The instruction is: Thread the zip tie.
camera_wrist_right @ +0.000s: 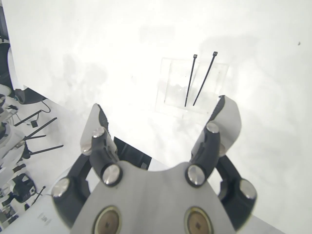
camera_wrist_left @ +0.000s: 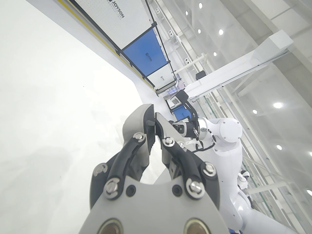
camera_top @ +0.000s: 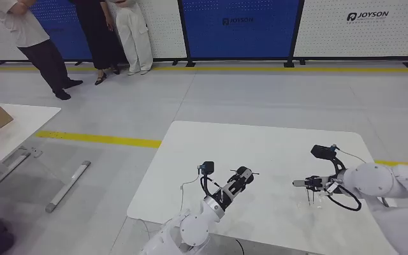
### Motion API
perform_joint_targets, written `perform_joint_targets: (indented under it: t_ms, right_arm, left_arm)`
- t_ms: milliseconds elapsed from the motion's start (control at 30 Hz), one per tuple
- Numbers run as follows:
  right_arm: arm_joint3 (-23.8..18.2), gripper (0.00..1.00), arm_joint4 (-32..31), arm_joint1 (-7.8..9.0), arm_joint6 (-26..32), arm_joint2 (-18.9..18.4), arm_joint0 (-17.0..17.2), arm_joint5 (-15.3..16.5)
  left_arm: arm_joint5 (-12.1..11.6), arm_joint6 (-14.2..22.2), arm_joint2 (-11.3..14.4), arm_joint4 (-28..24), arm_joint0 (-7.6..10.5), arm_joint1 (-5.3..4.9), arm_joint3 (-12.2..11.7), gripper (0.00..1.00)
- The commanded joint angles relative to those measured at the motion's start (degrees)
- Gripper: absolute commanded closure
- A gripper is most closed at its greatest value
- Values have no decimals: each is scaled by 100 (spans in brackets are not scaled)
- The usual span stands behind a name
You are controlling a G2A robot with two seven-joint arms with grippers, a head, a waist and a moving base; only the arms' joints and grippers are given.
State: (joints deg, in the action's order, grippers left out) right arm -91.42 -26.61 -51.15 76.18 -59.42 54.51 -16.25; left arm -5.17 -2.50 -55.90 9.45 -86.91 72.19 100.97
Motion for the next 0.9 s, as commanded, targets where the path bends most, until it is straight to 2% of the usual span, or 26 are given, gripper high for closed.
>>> perform_joint_targets:
  t_ms: [0, 367, 633, 867]
  right_arm:
    - [60, 51, -66, -22, 17, 87, -51, -82]
    - [432, 53, -219, -109, 142, 358, -276, -208]
    - [650, 61, -289, -176, 153, 513, -412, -277]
    - [943, 61, -305, -258, 193, 701, -567, -277]
  left_arm:
    - [0, 0, 0, 0, 0, 0, 0, 100]
    - [0, 0, 0, 0, 0, 0, 0, 100]
    - [0, 0, 0, 0, 0, 0, 0, 100]
    - [0, 0, 0, 0, 0, 0, 0, 100]
